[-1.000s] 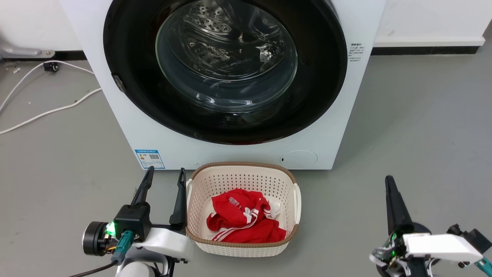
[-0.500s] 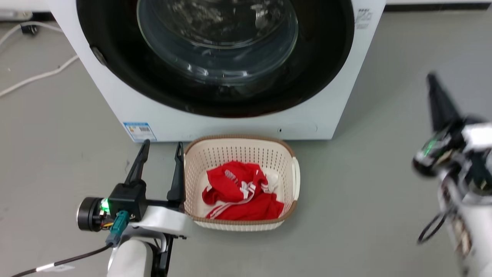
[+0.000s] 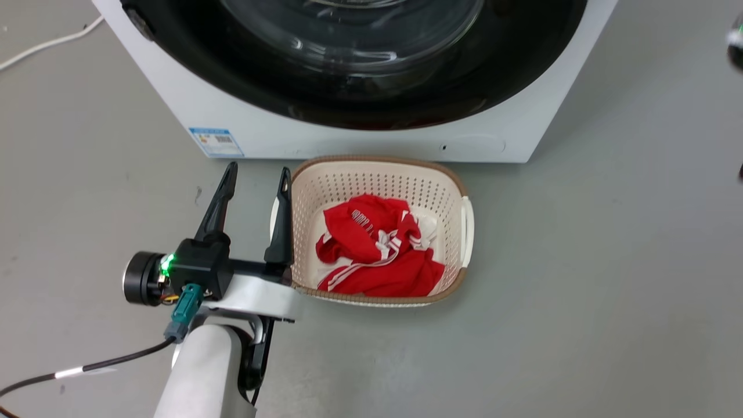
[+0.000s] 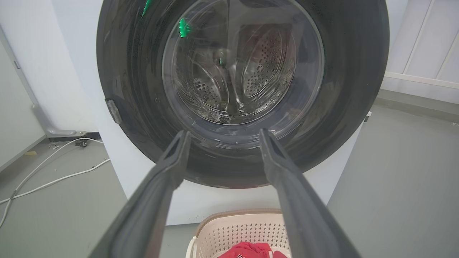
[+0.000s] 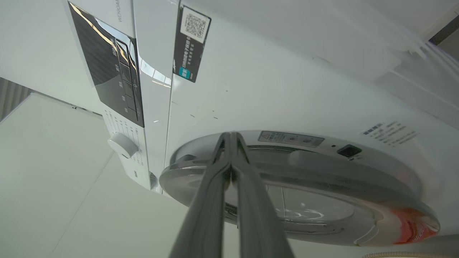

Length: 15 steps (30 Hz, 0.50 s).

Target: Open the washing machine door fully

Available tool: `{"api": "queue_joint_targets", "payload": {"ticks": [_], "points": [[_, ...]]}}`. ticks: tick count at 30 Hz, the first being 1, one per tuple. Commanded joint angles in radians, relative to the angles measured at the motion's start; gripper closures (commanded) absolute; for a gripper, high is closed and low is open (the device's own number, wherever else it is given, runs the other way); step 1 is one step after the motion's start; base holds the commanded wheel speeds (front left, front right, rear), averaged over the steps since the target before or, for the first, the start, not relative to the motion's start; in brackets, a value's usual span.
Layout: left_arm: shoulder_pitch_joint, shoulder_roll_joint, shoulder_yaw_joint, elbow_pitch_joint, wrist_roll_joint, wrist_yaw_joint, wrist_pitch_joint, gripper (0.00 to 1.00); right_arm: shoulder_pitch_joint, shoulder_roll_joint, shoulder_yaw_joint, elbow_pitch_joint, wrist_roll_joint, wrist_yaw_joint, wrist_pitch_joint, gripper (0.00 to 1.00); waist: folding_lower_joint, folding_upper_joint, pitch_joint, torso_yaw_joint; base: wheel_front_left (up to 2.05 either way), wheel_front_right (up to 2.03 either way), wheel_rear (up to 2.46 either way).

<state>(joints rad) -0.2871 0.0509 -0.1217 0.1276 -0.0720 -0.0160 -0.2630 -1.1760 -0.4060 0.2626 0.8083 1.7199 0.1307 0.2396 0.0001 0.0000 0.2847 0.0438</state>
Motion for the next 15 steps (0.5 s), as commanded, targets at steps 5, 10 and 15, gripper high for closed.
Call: {"api": "queue_joint_targets", "payload": {"ticks": [5, 10, 15], "points": [[-0.039, -0.001, -0.009, -0.02, -0.012, 0.011, -0.003, 0.0, -0.175, 0.006, 0.094, 0.135, -0.064, 0.0, 0.088, 1.0, -0.0001, 0.0, 0.058, 0.031, 0.0, 0.0, 0.0], [-0.06, -0.001, -0.022, -0.036, -0.015, 0.021, -0.003, 0.0, -0.291, 0.021, 0.174, 0.232, -0.129, 0.0, 0.163, 1.0, -0.0001, 0.0, 0.105, 0.052, 0.0, 0.0, 0.0], [-0.078, -0.001, -0.033, -0.045, -0.019, 0.029, -0.003, 0.0, -0.351, 0.032, 0.218, 0.287, -0.175, 0.0, 0.197, 1.0, -0.0001, 0.0, 0.143, 0.069, 0.0, 0.0, 0.0]]}}
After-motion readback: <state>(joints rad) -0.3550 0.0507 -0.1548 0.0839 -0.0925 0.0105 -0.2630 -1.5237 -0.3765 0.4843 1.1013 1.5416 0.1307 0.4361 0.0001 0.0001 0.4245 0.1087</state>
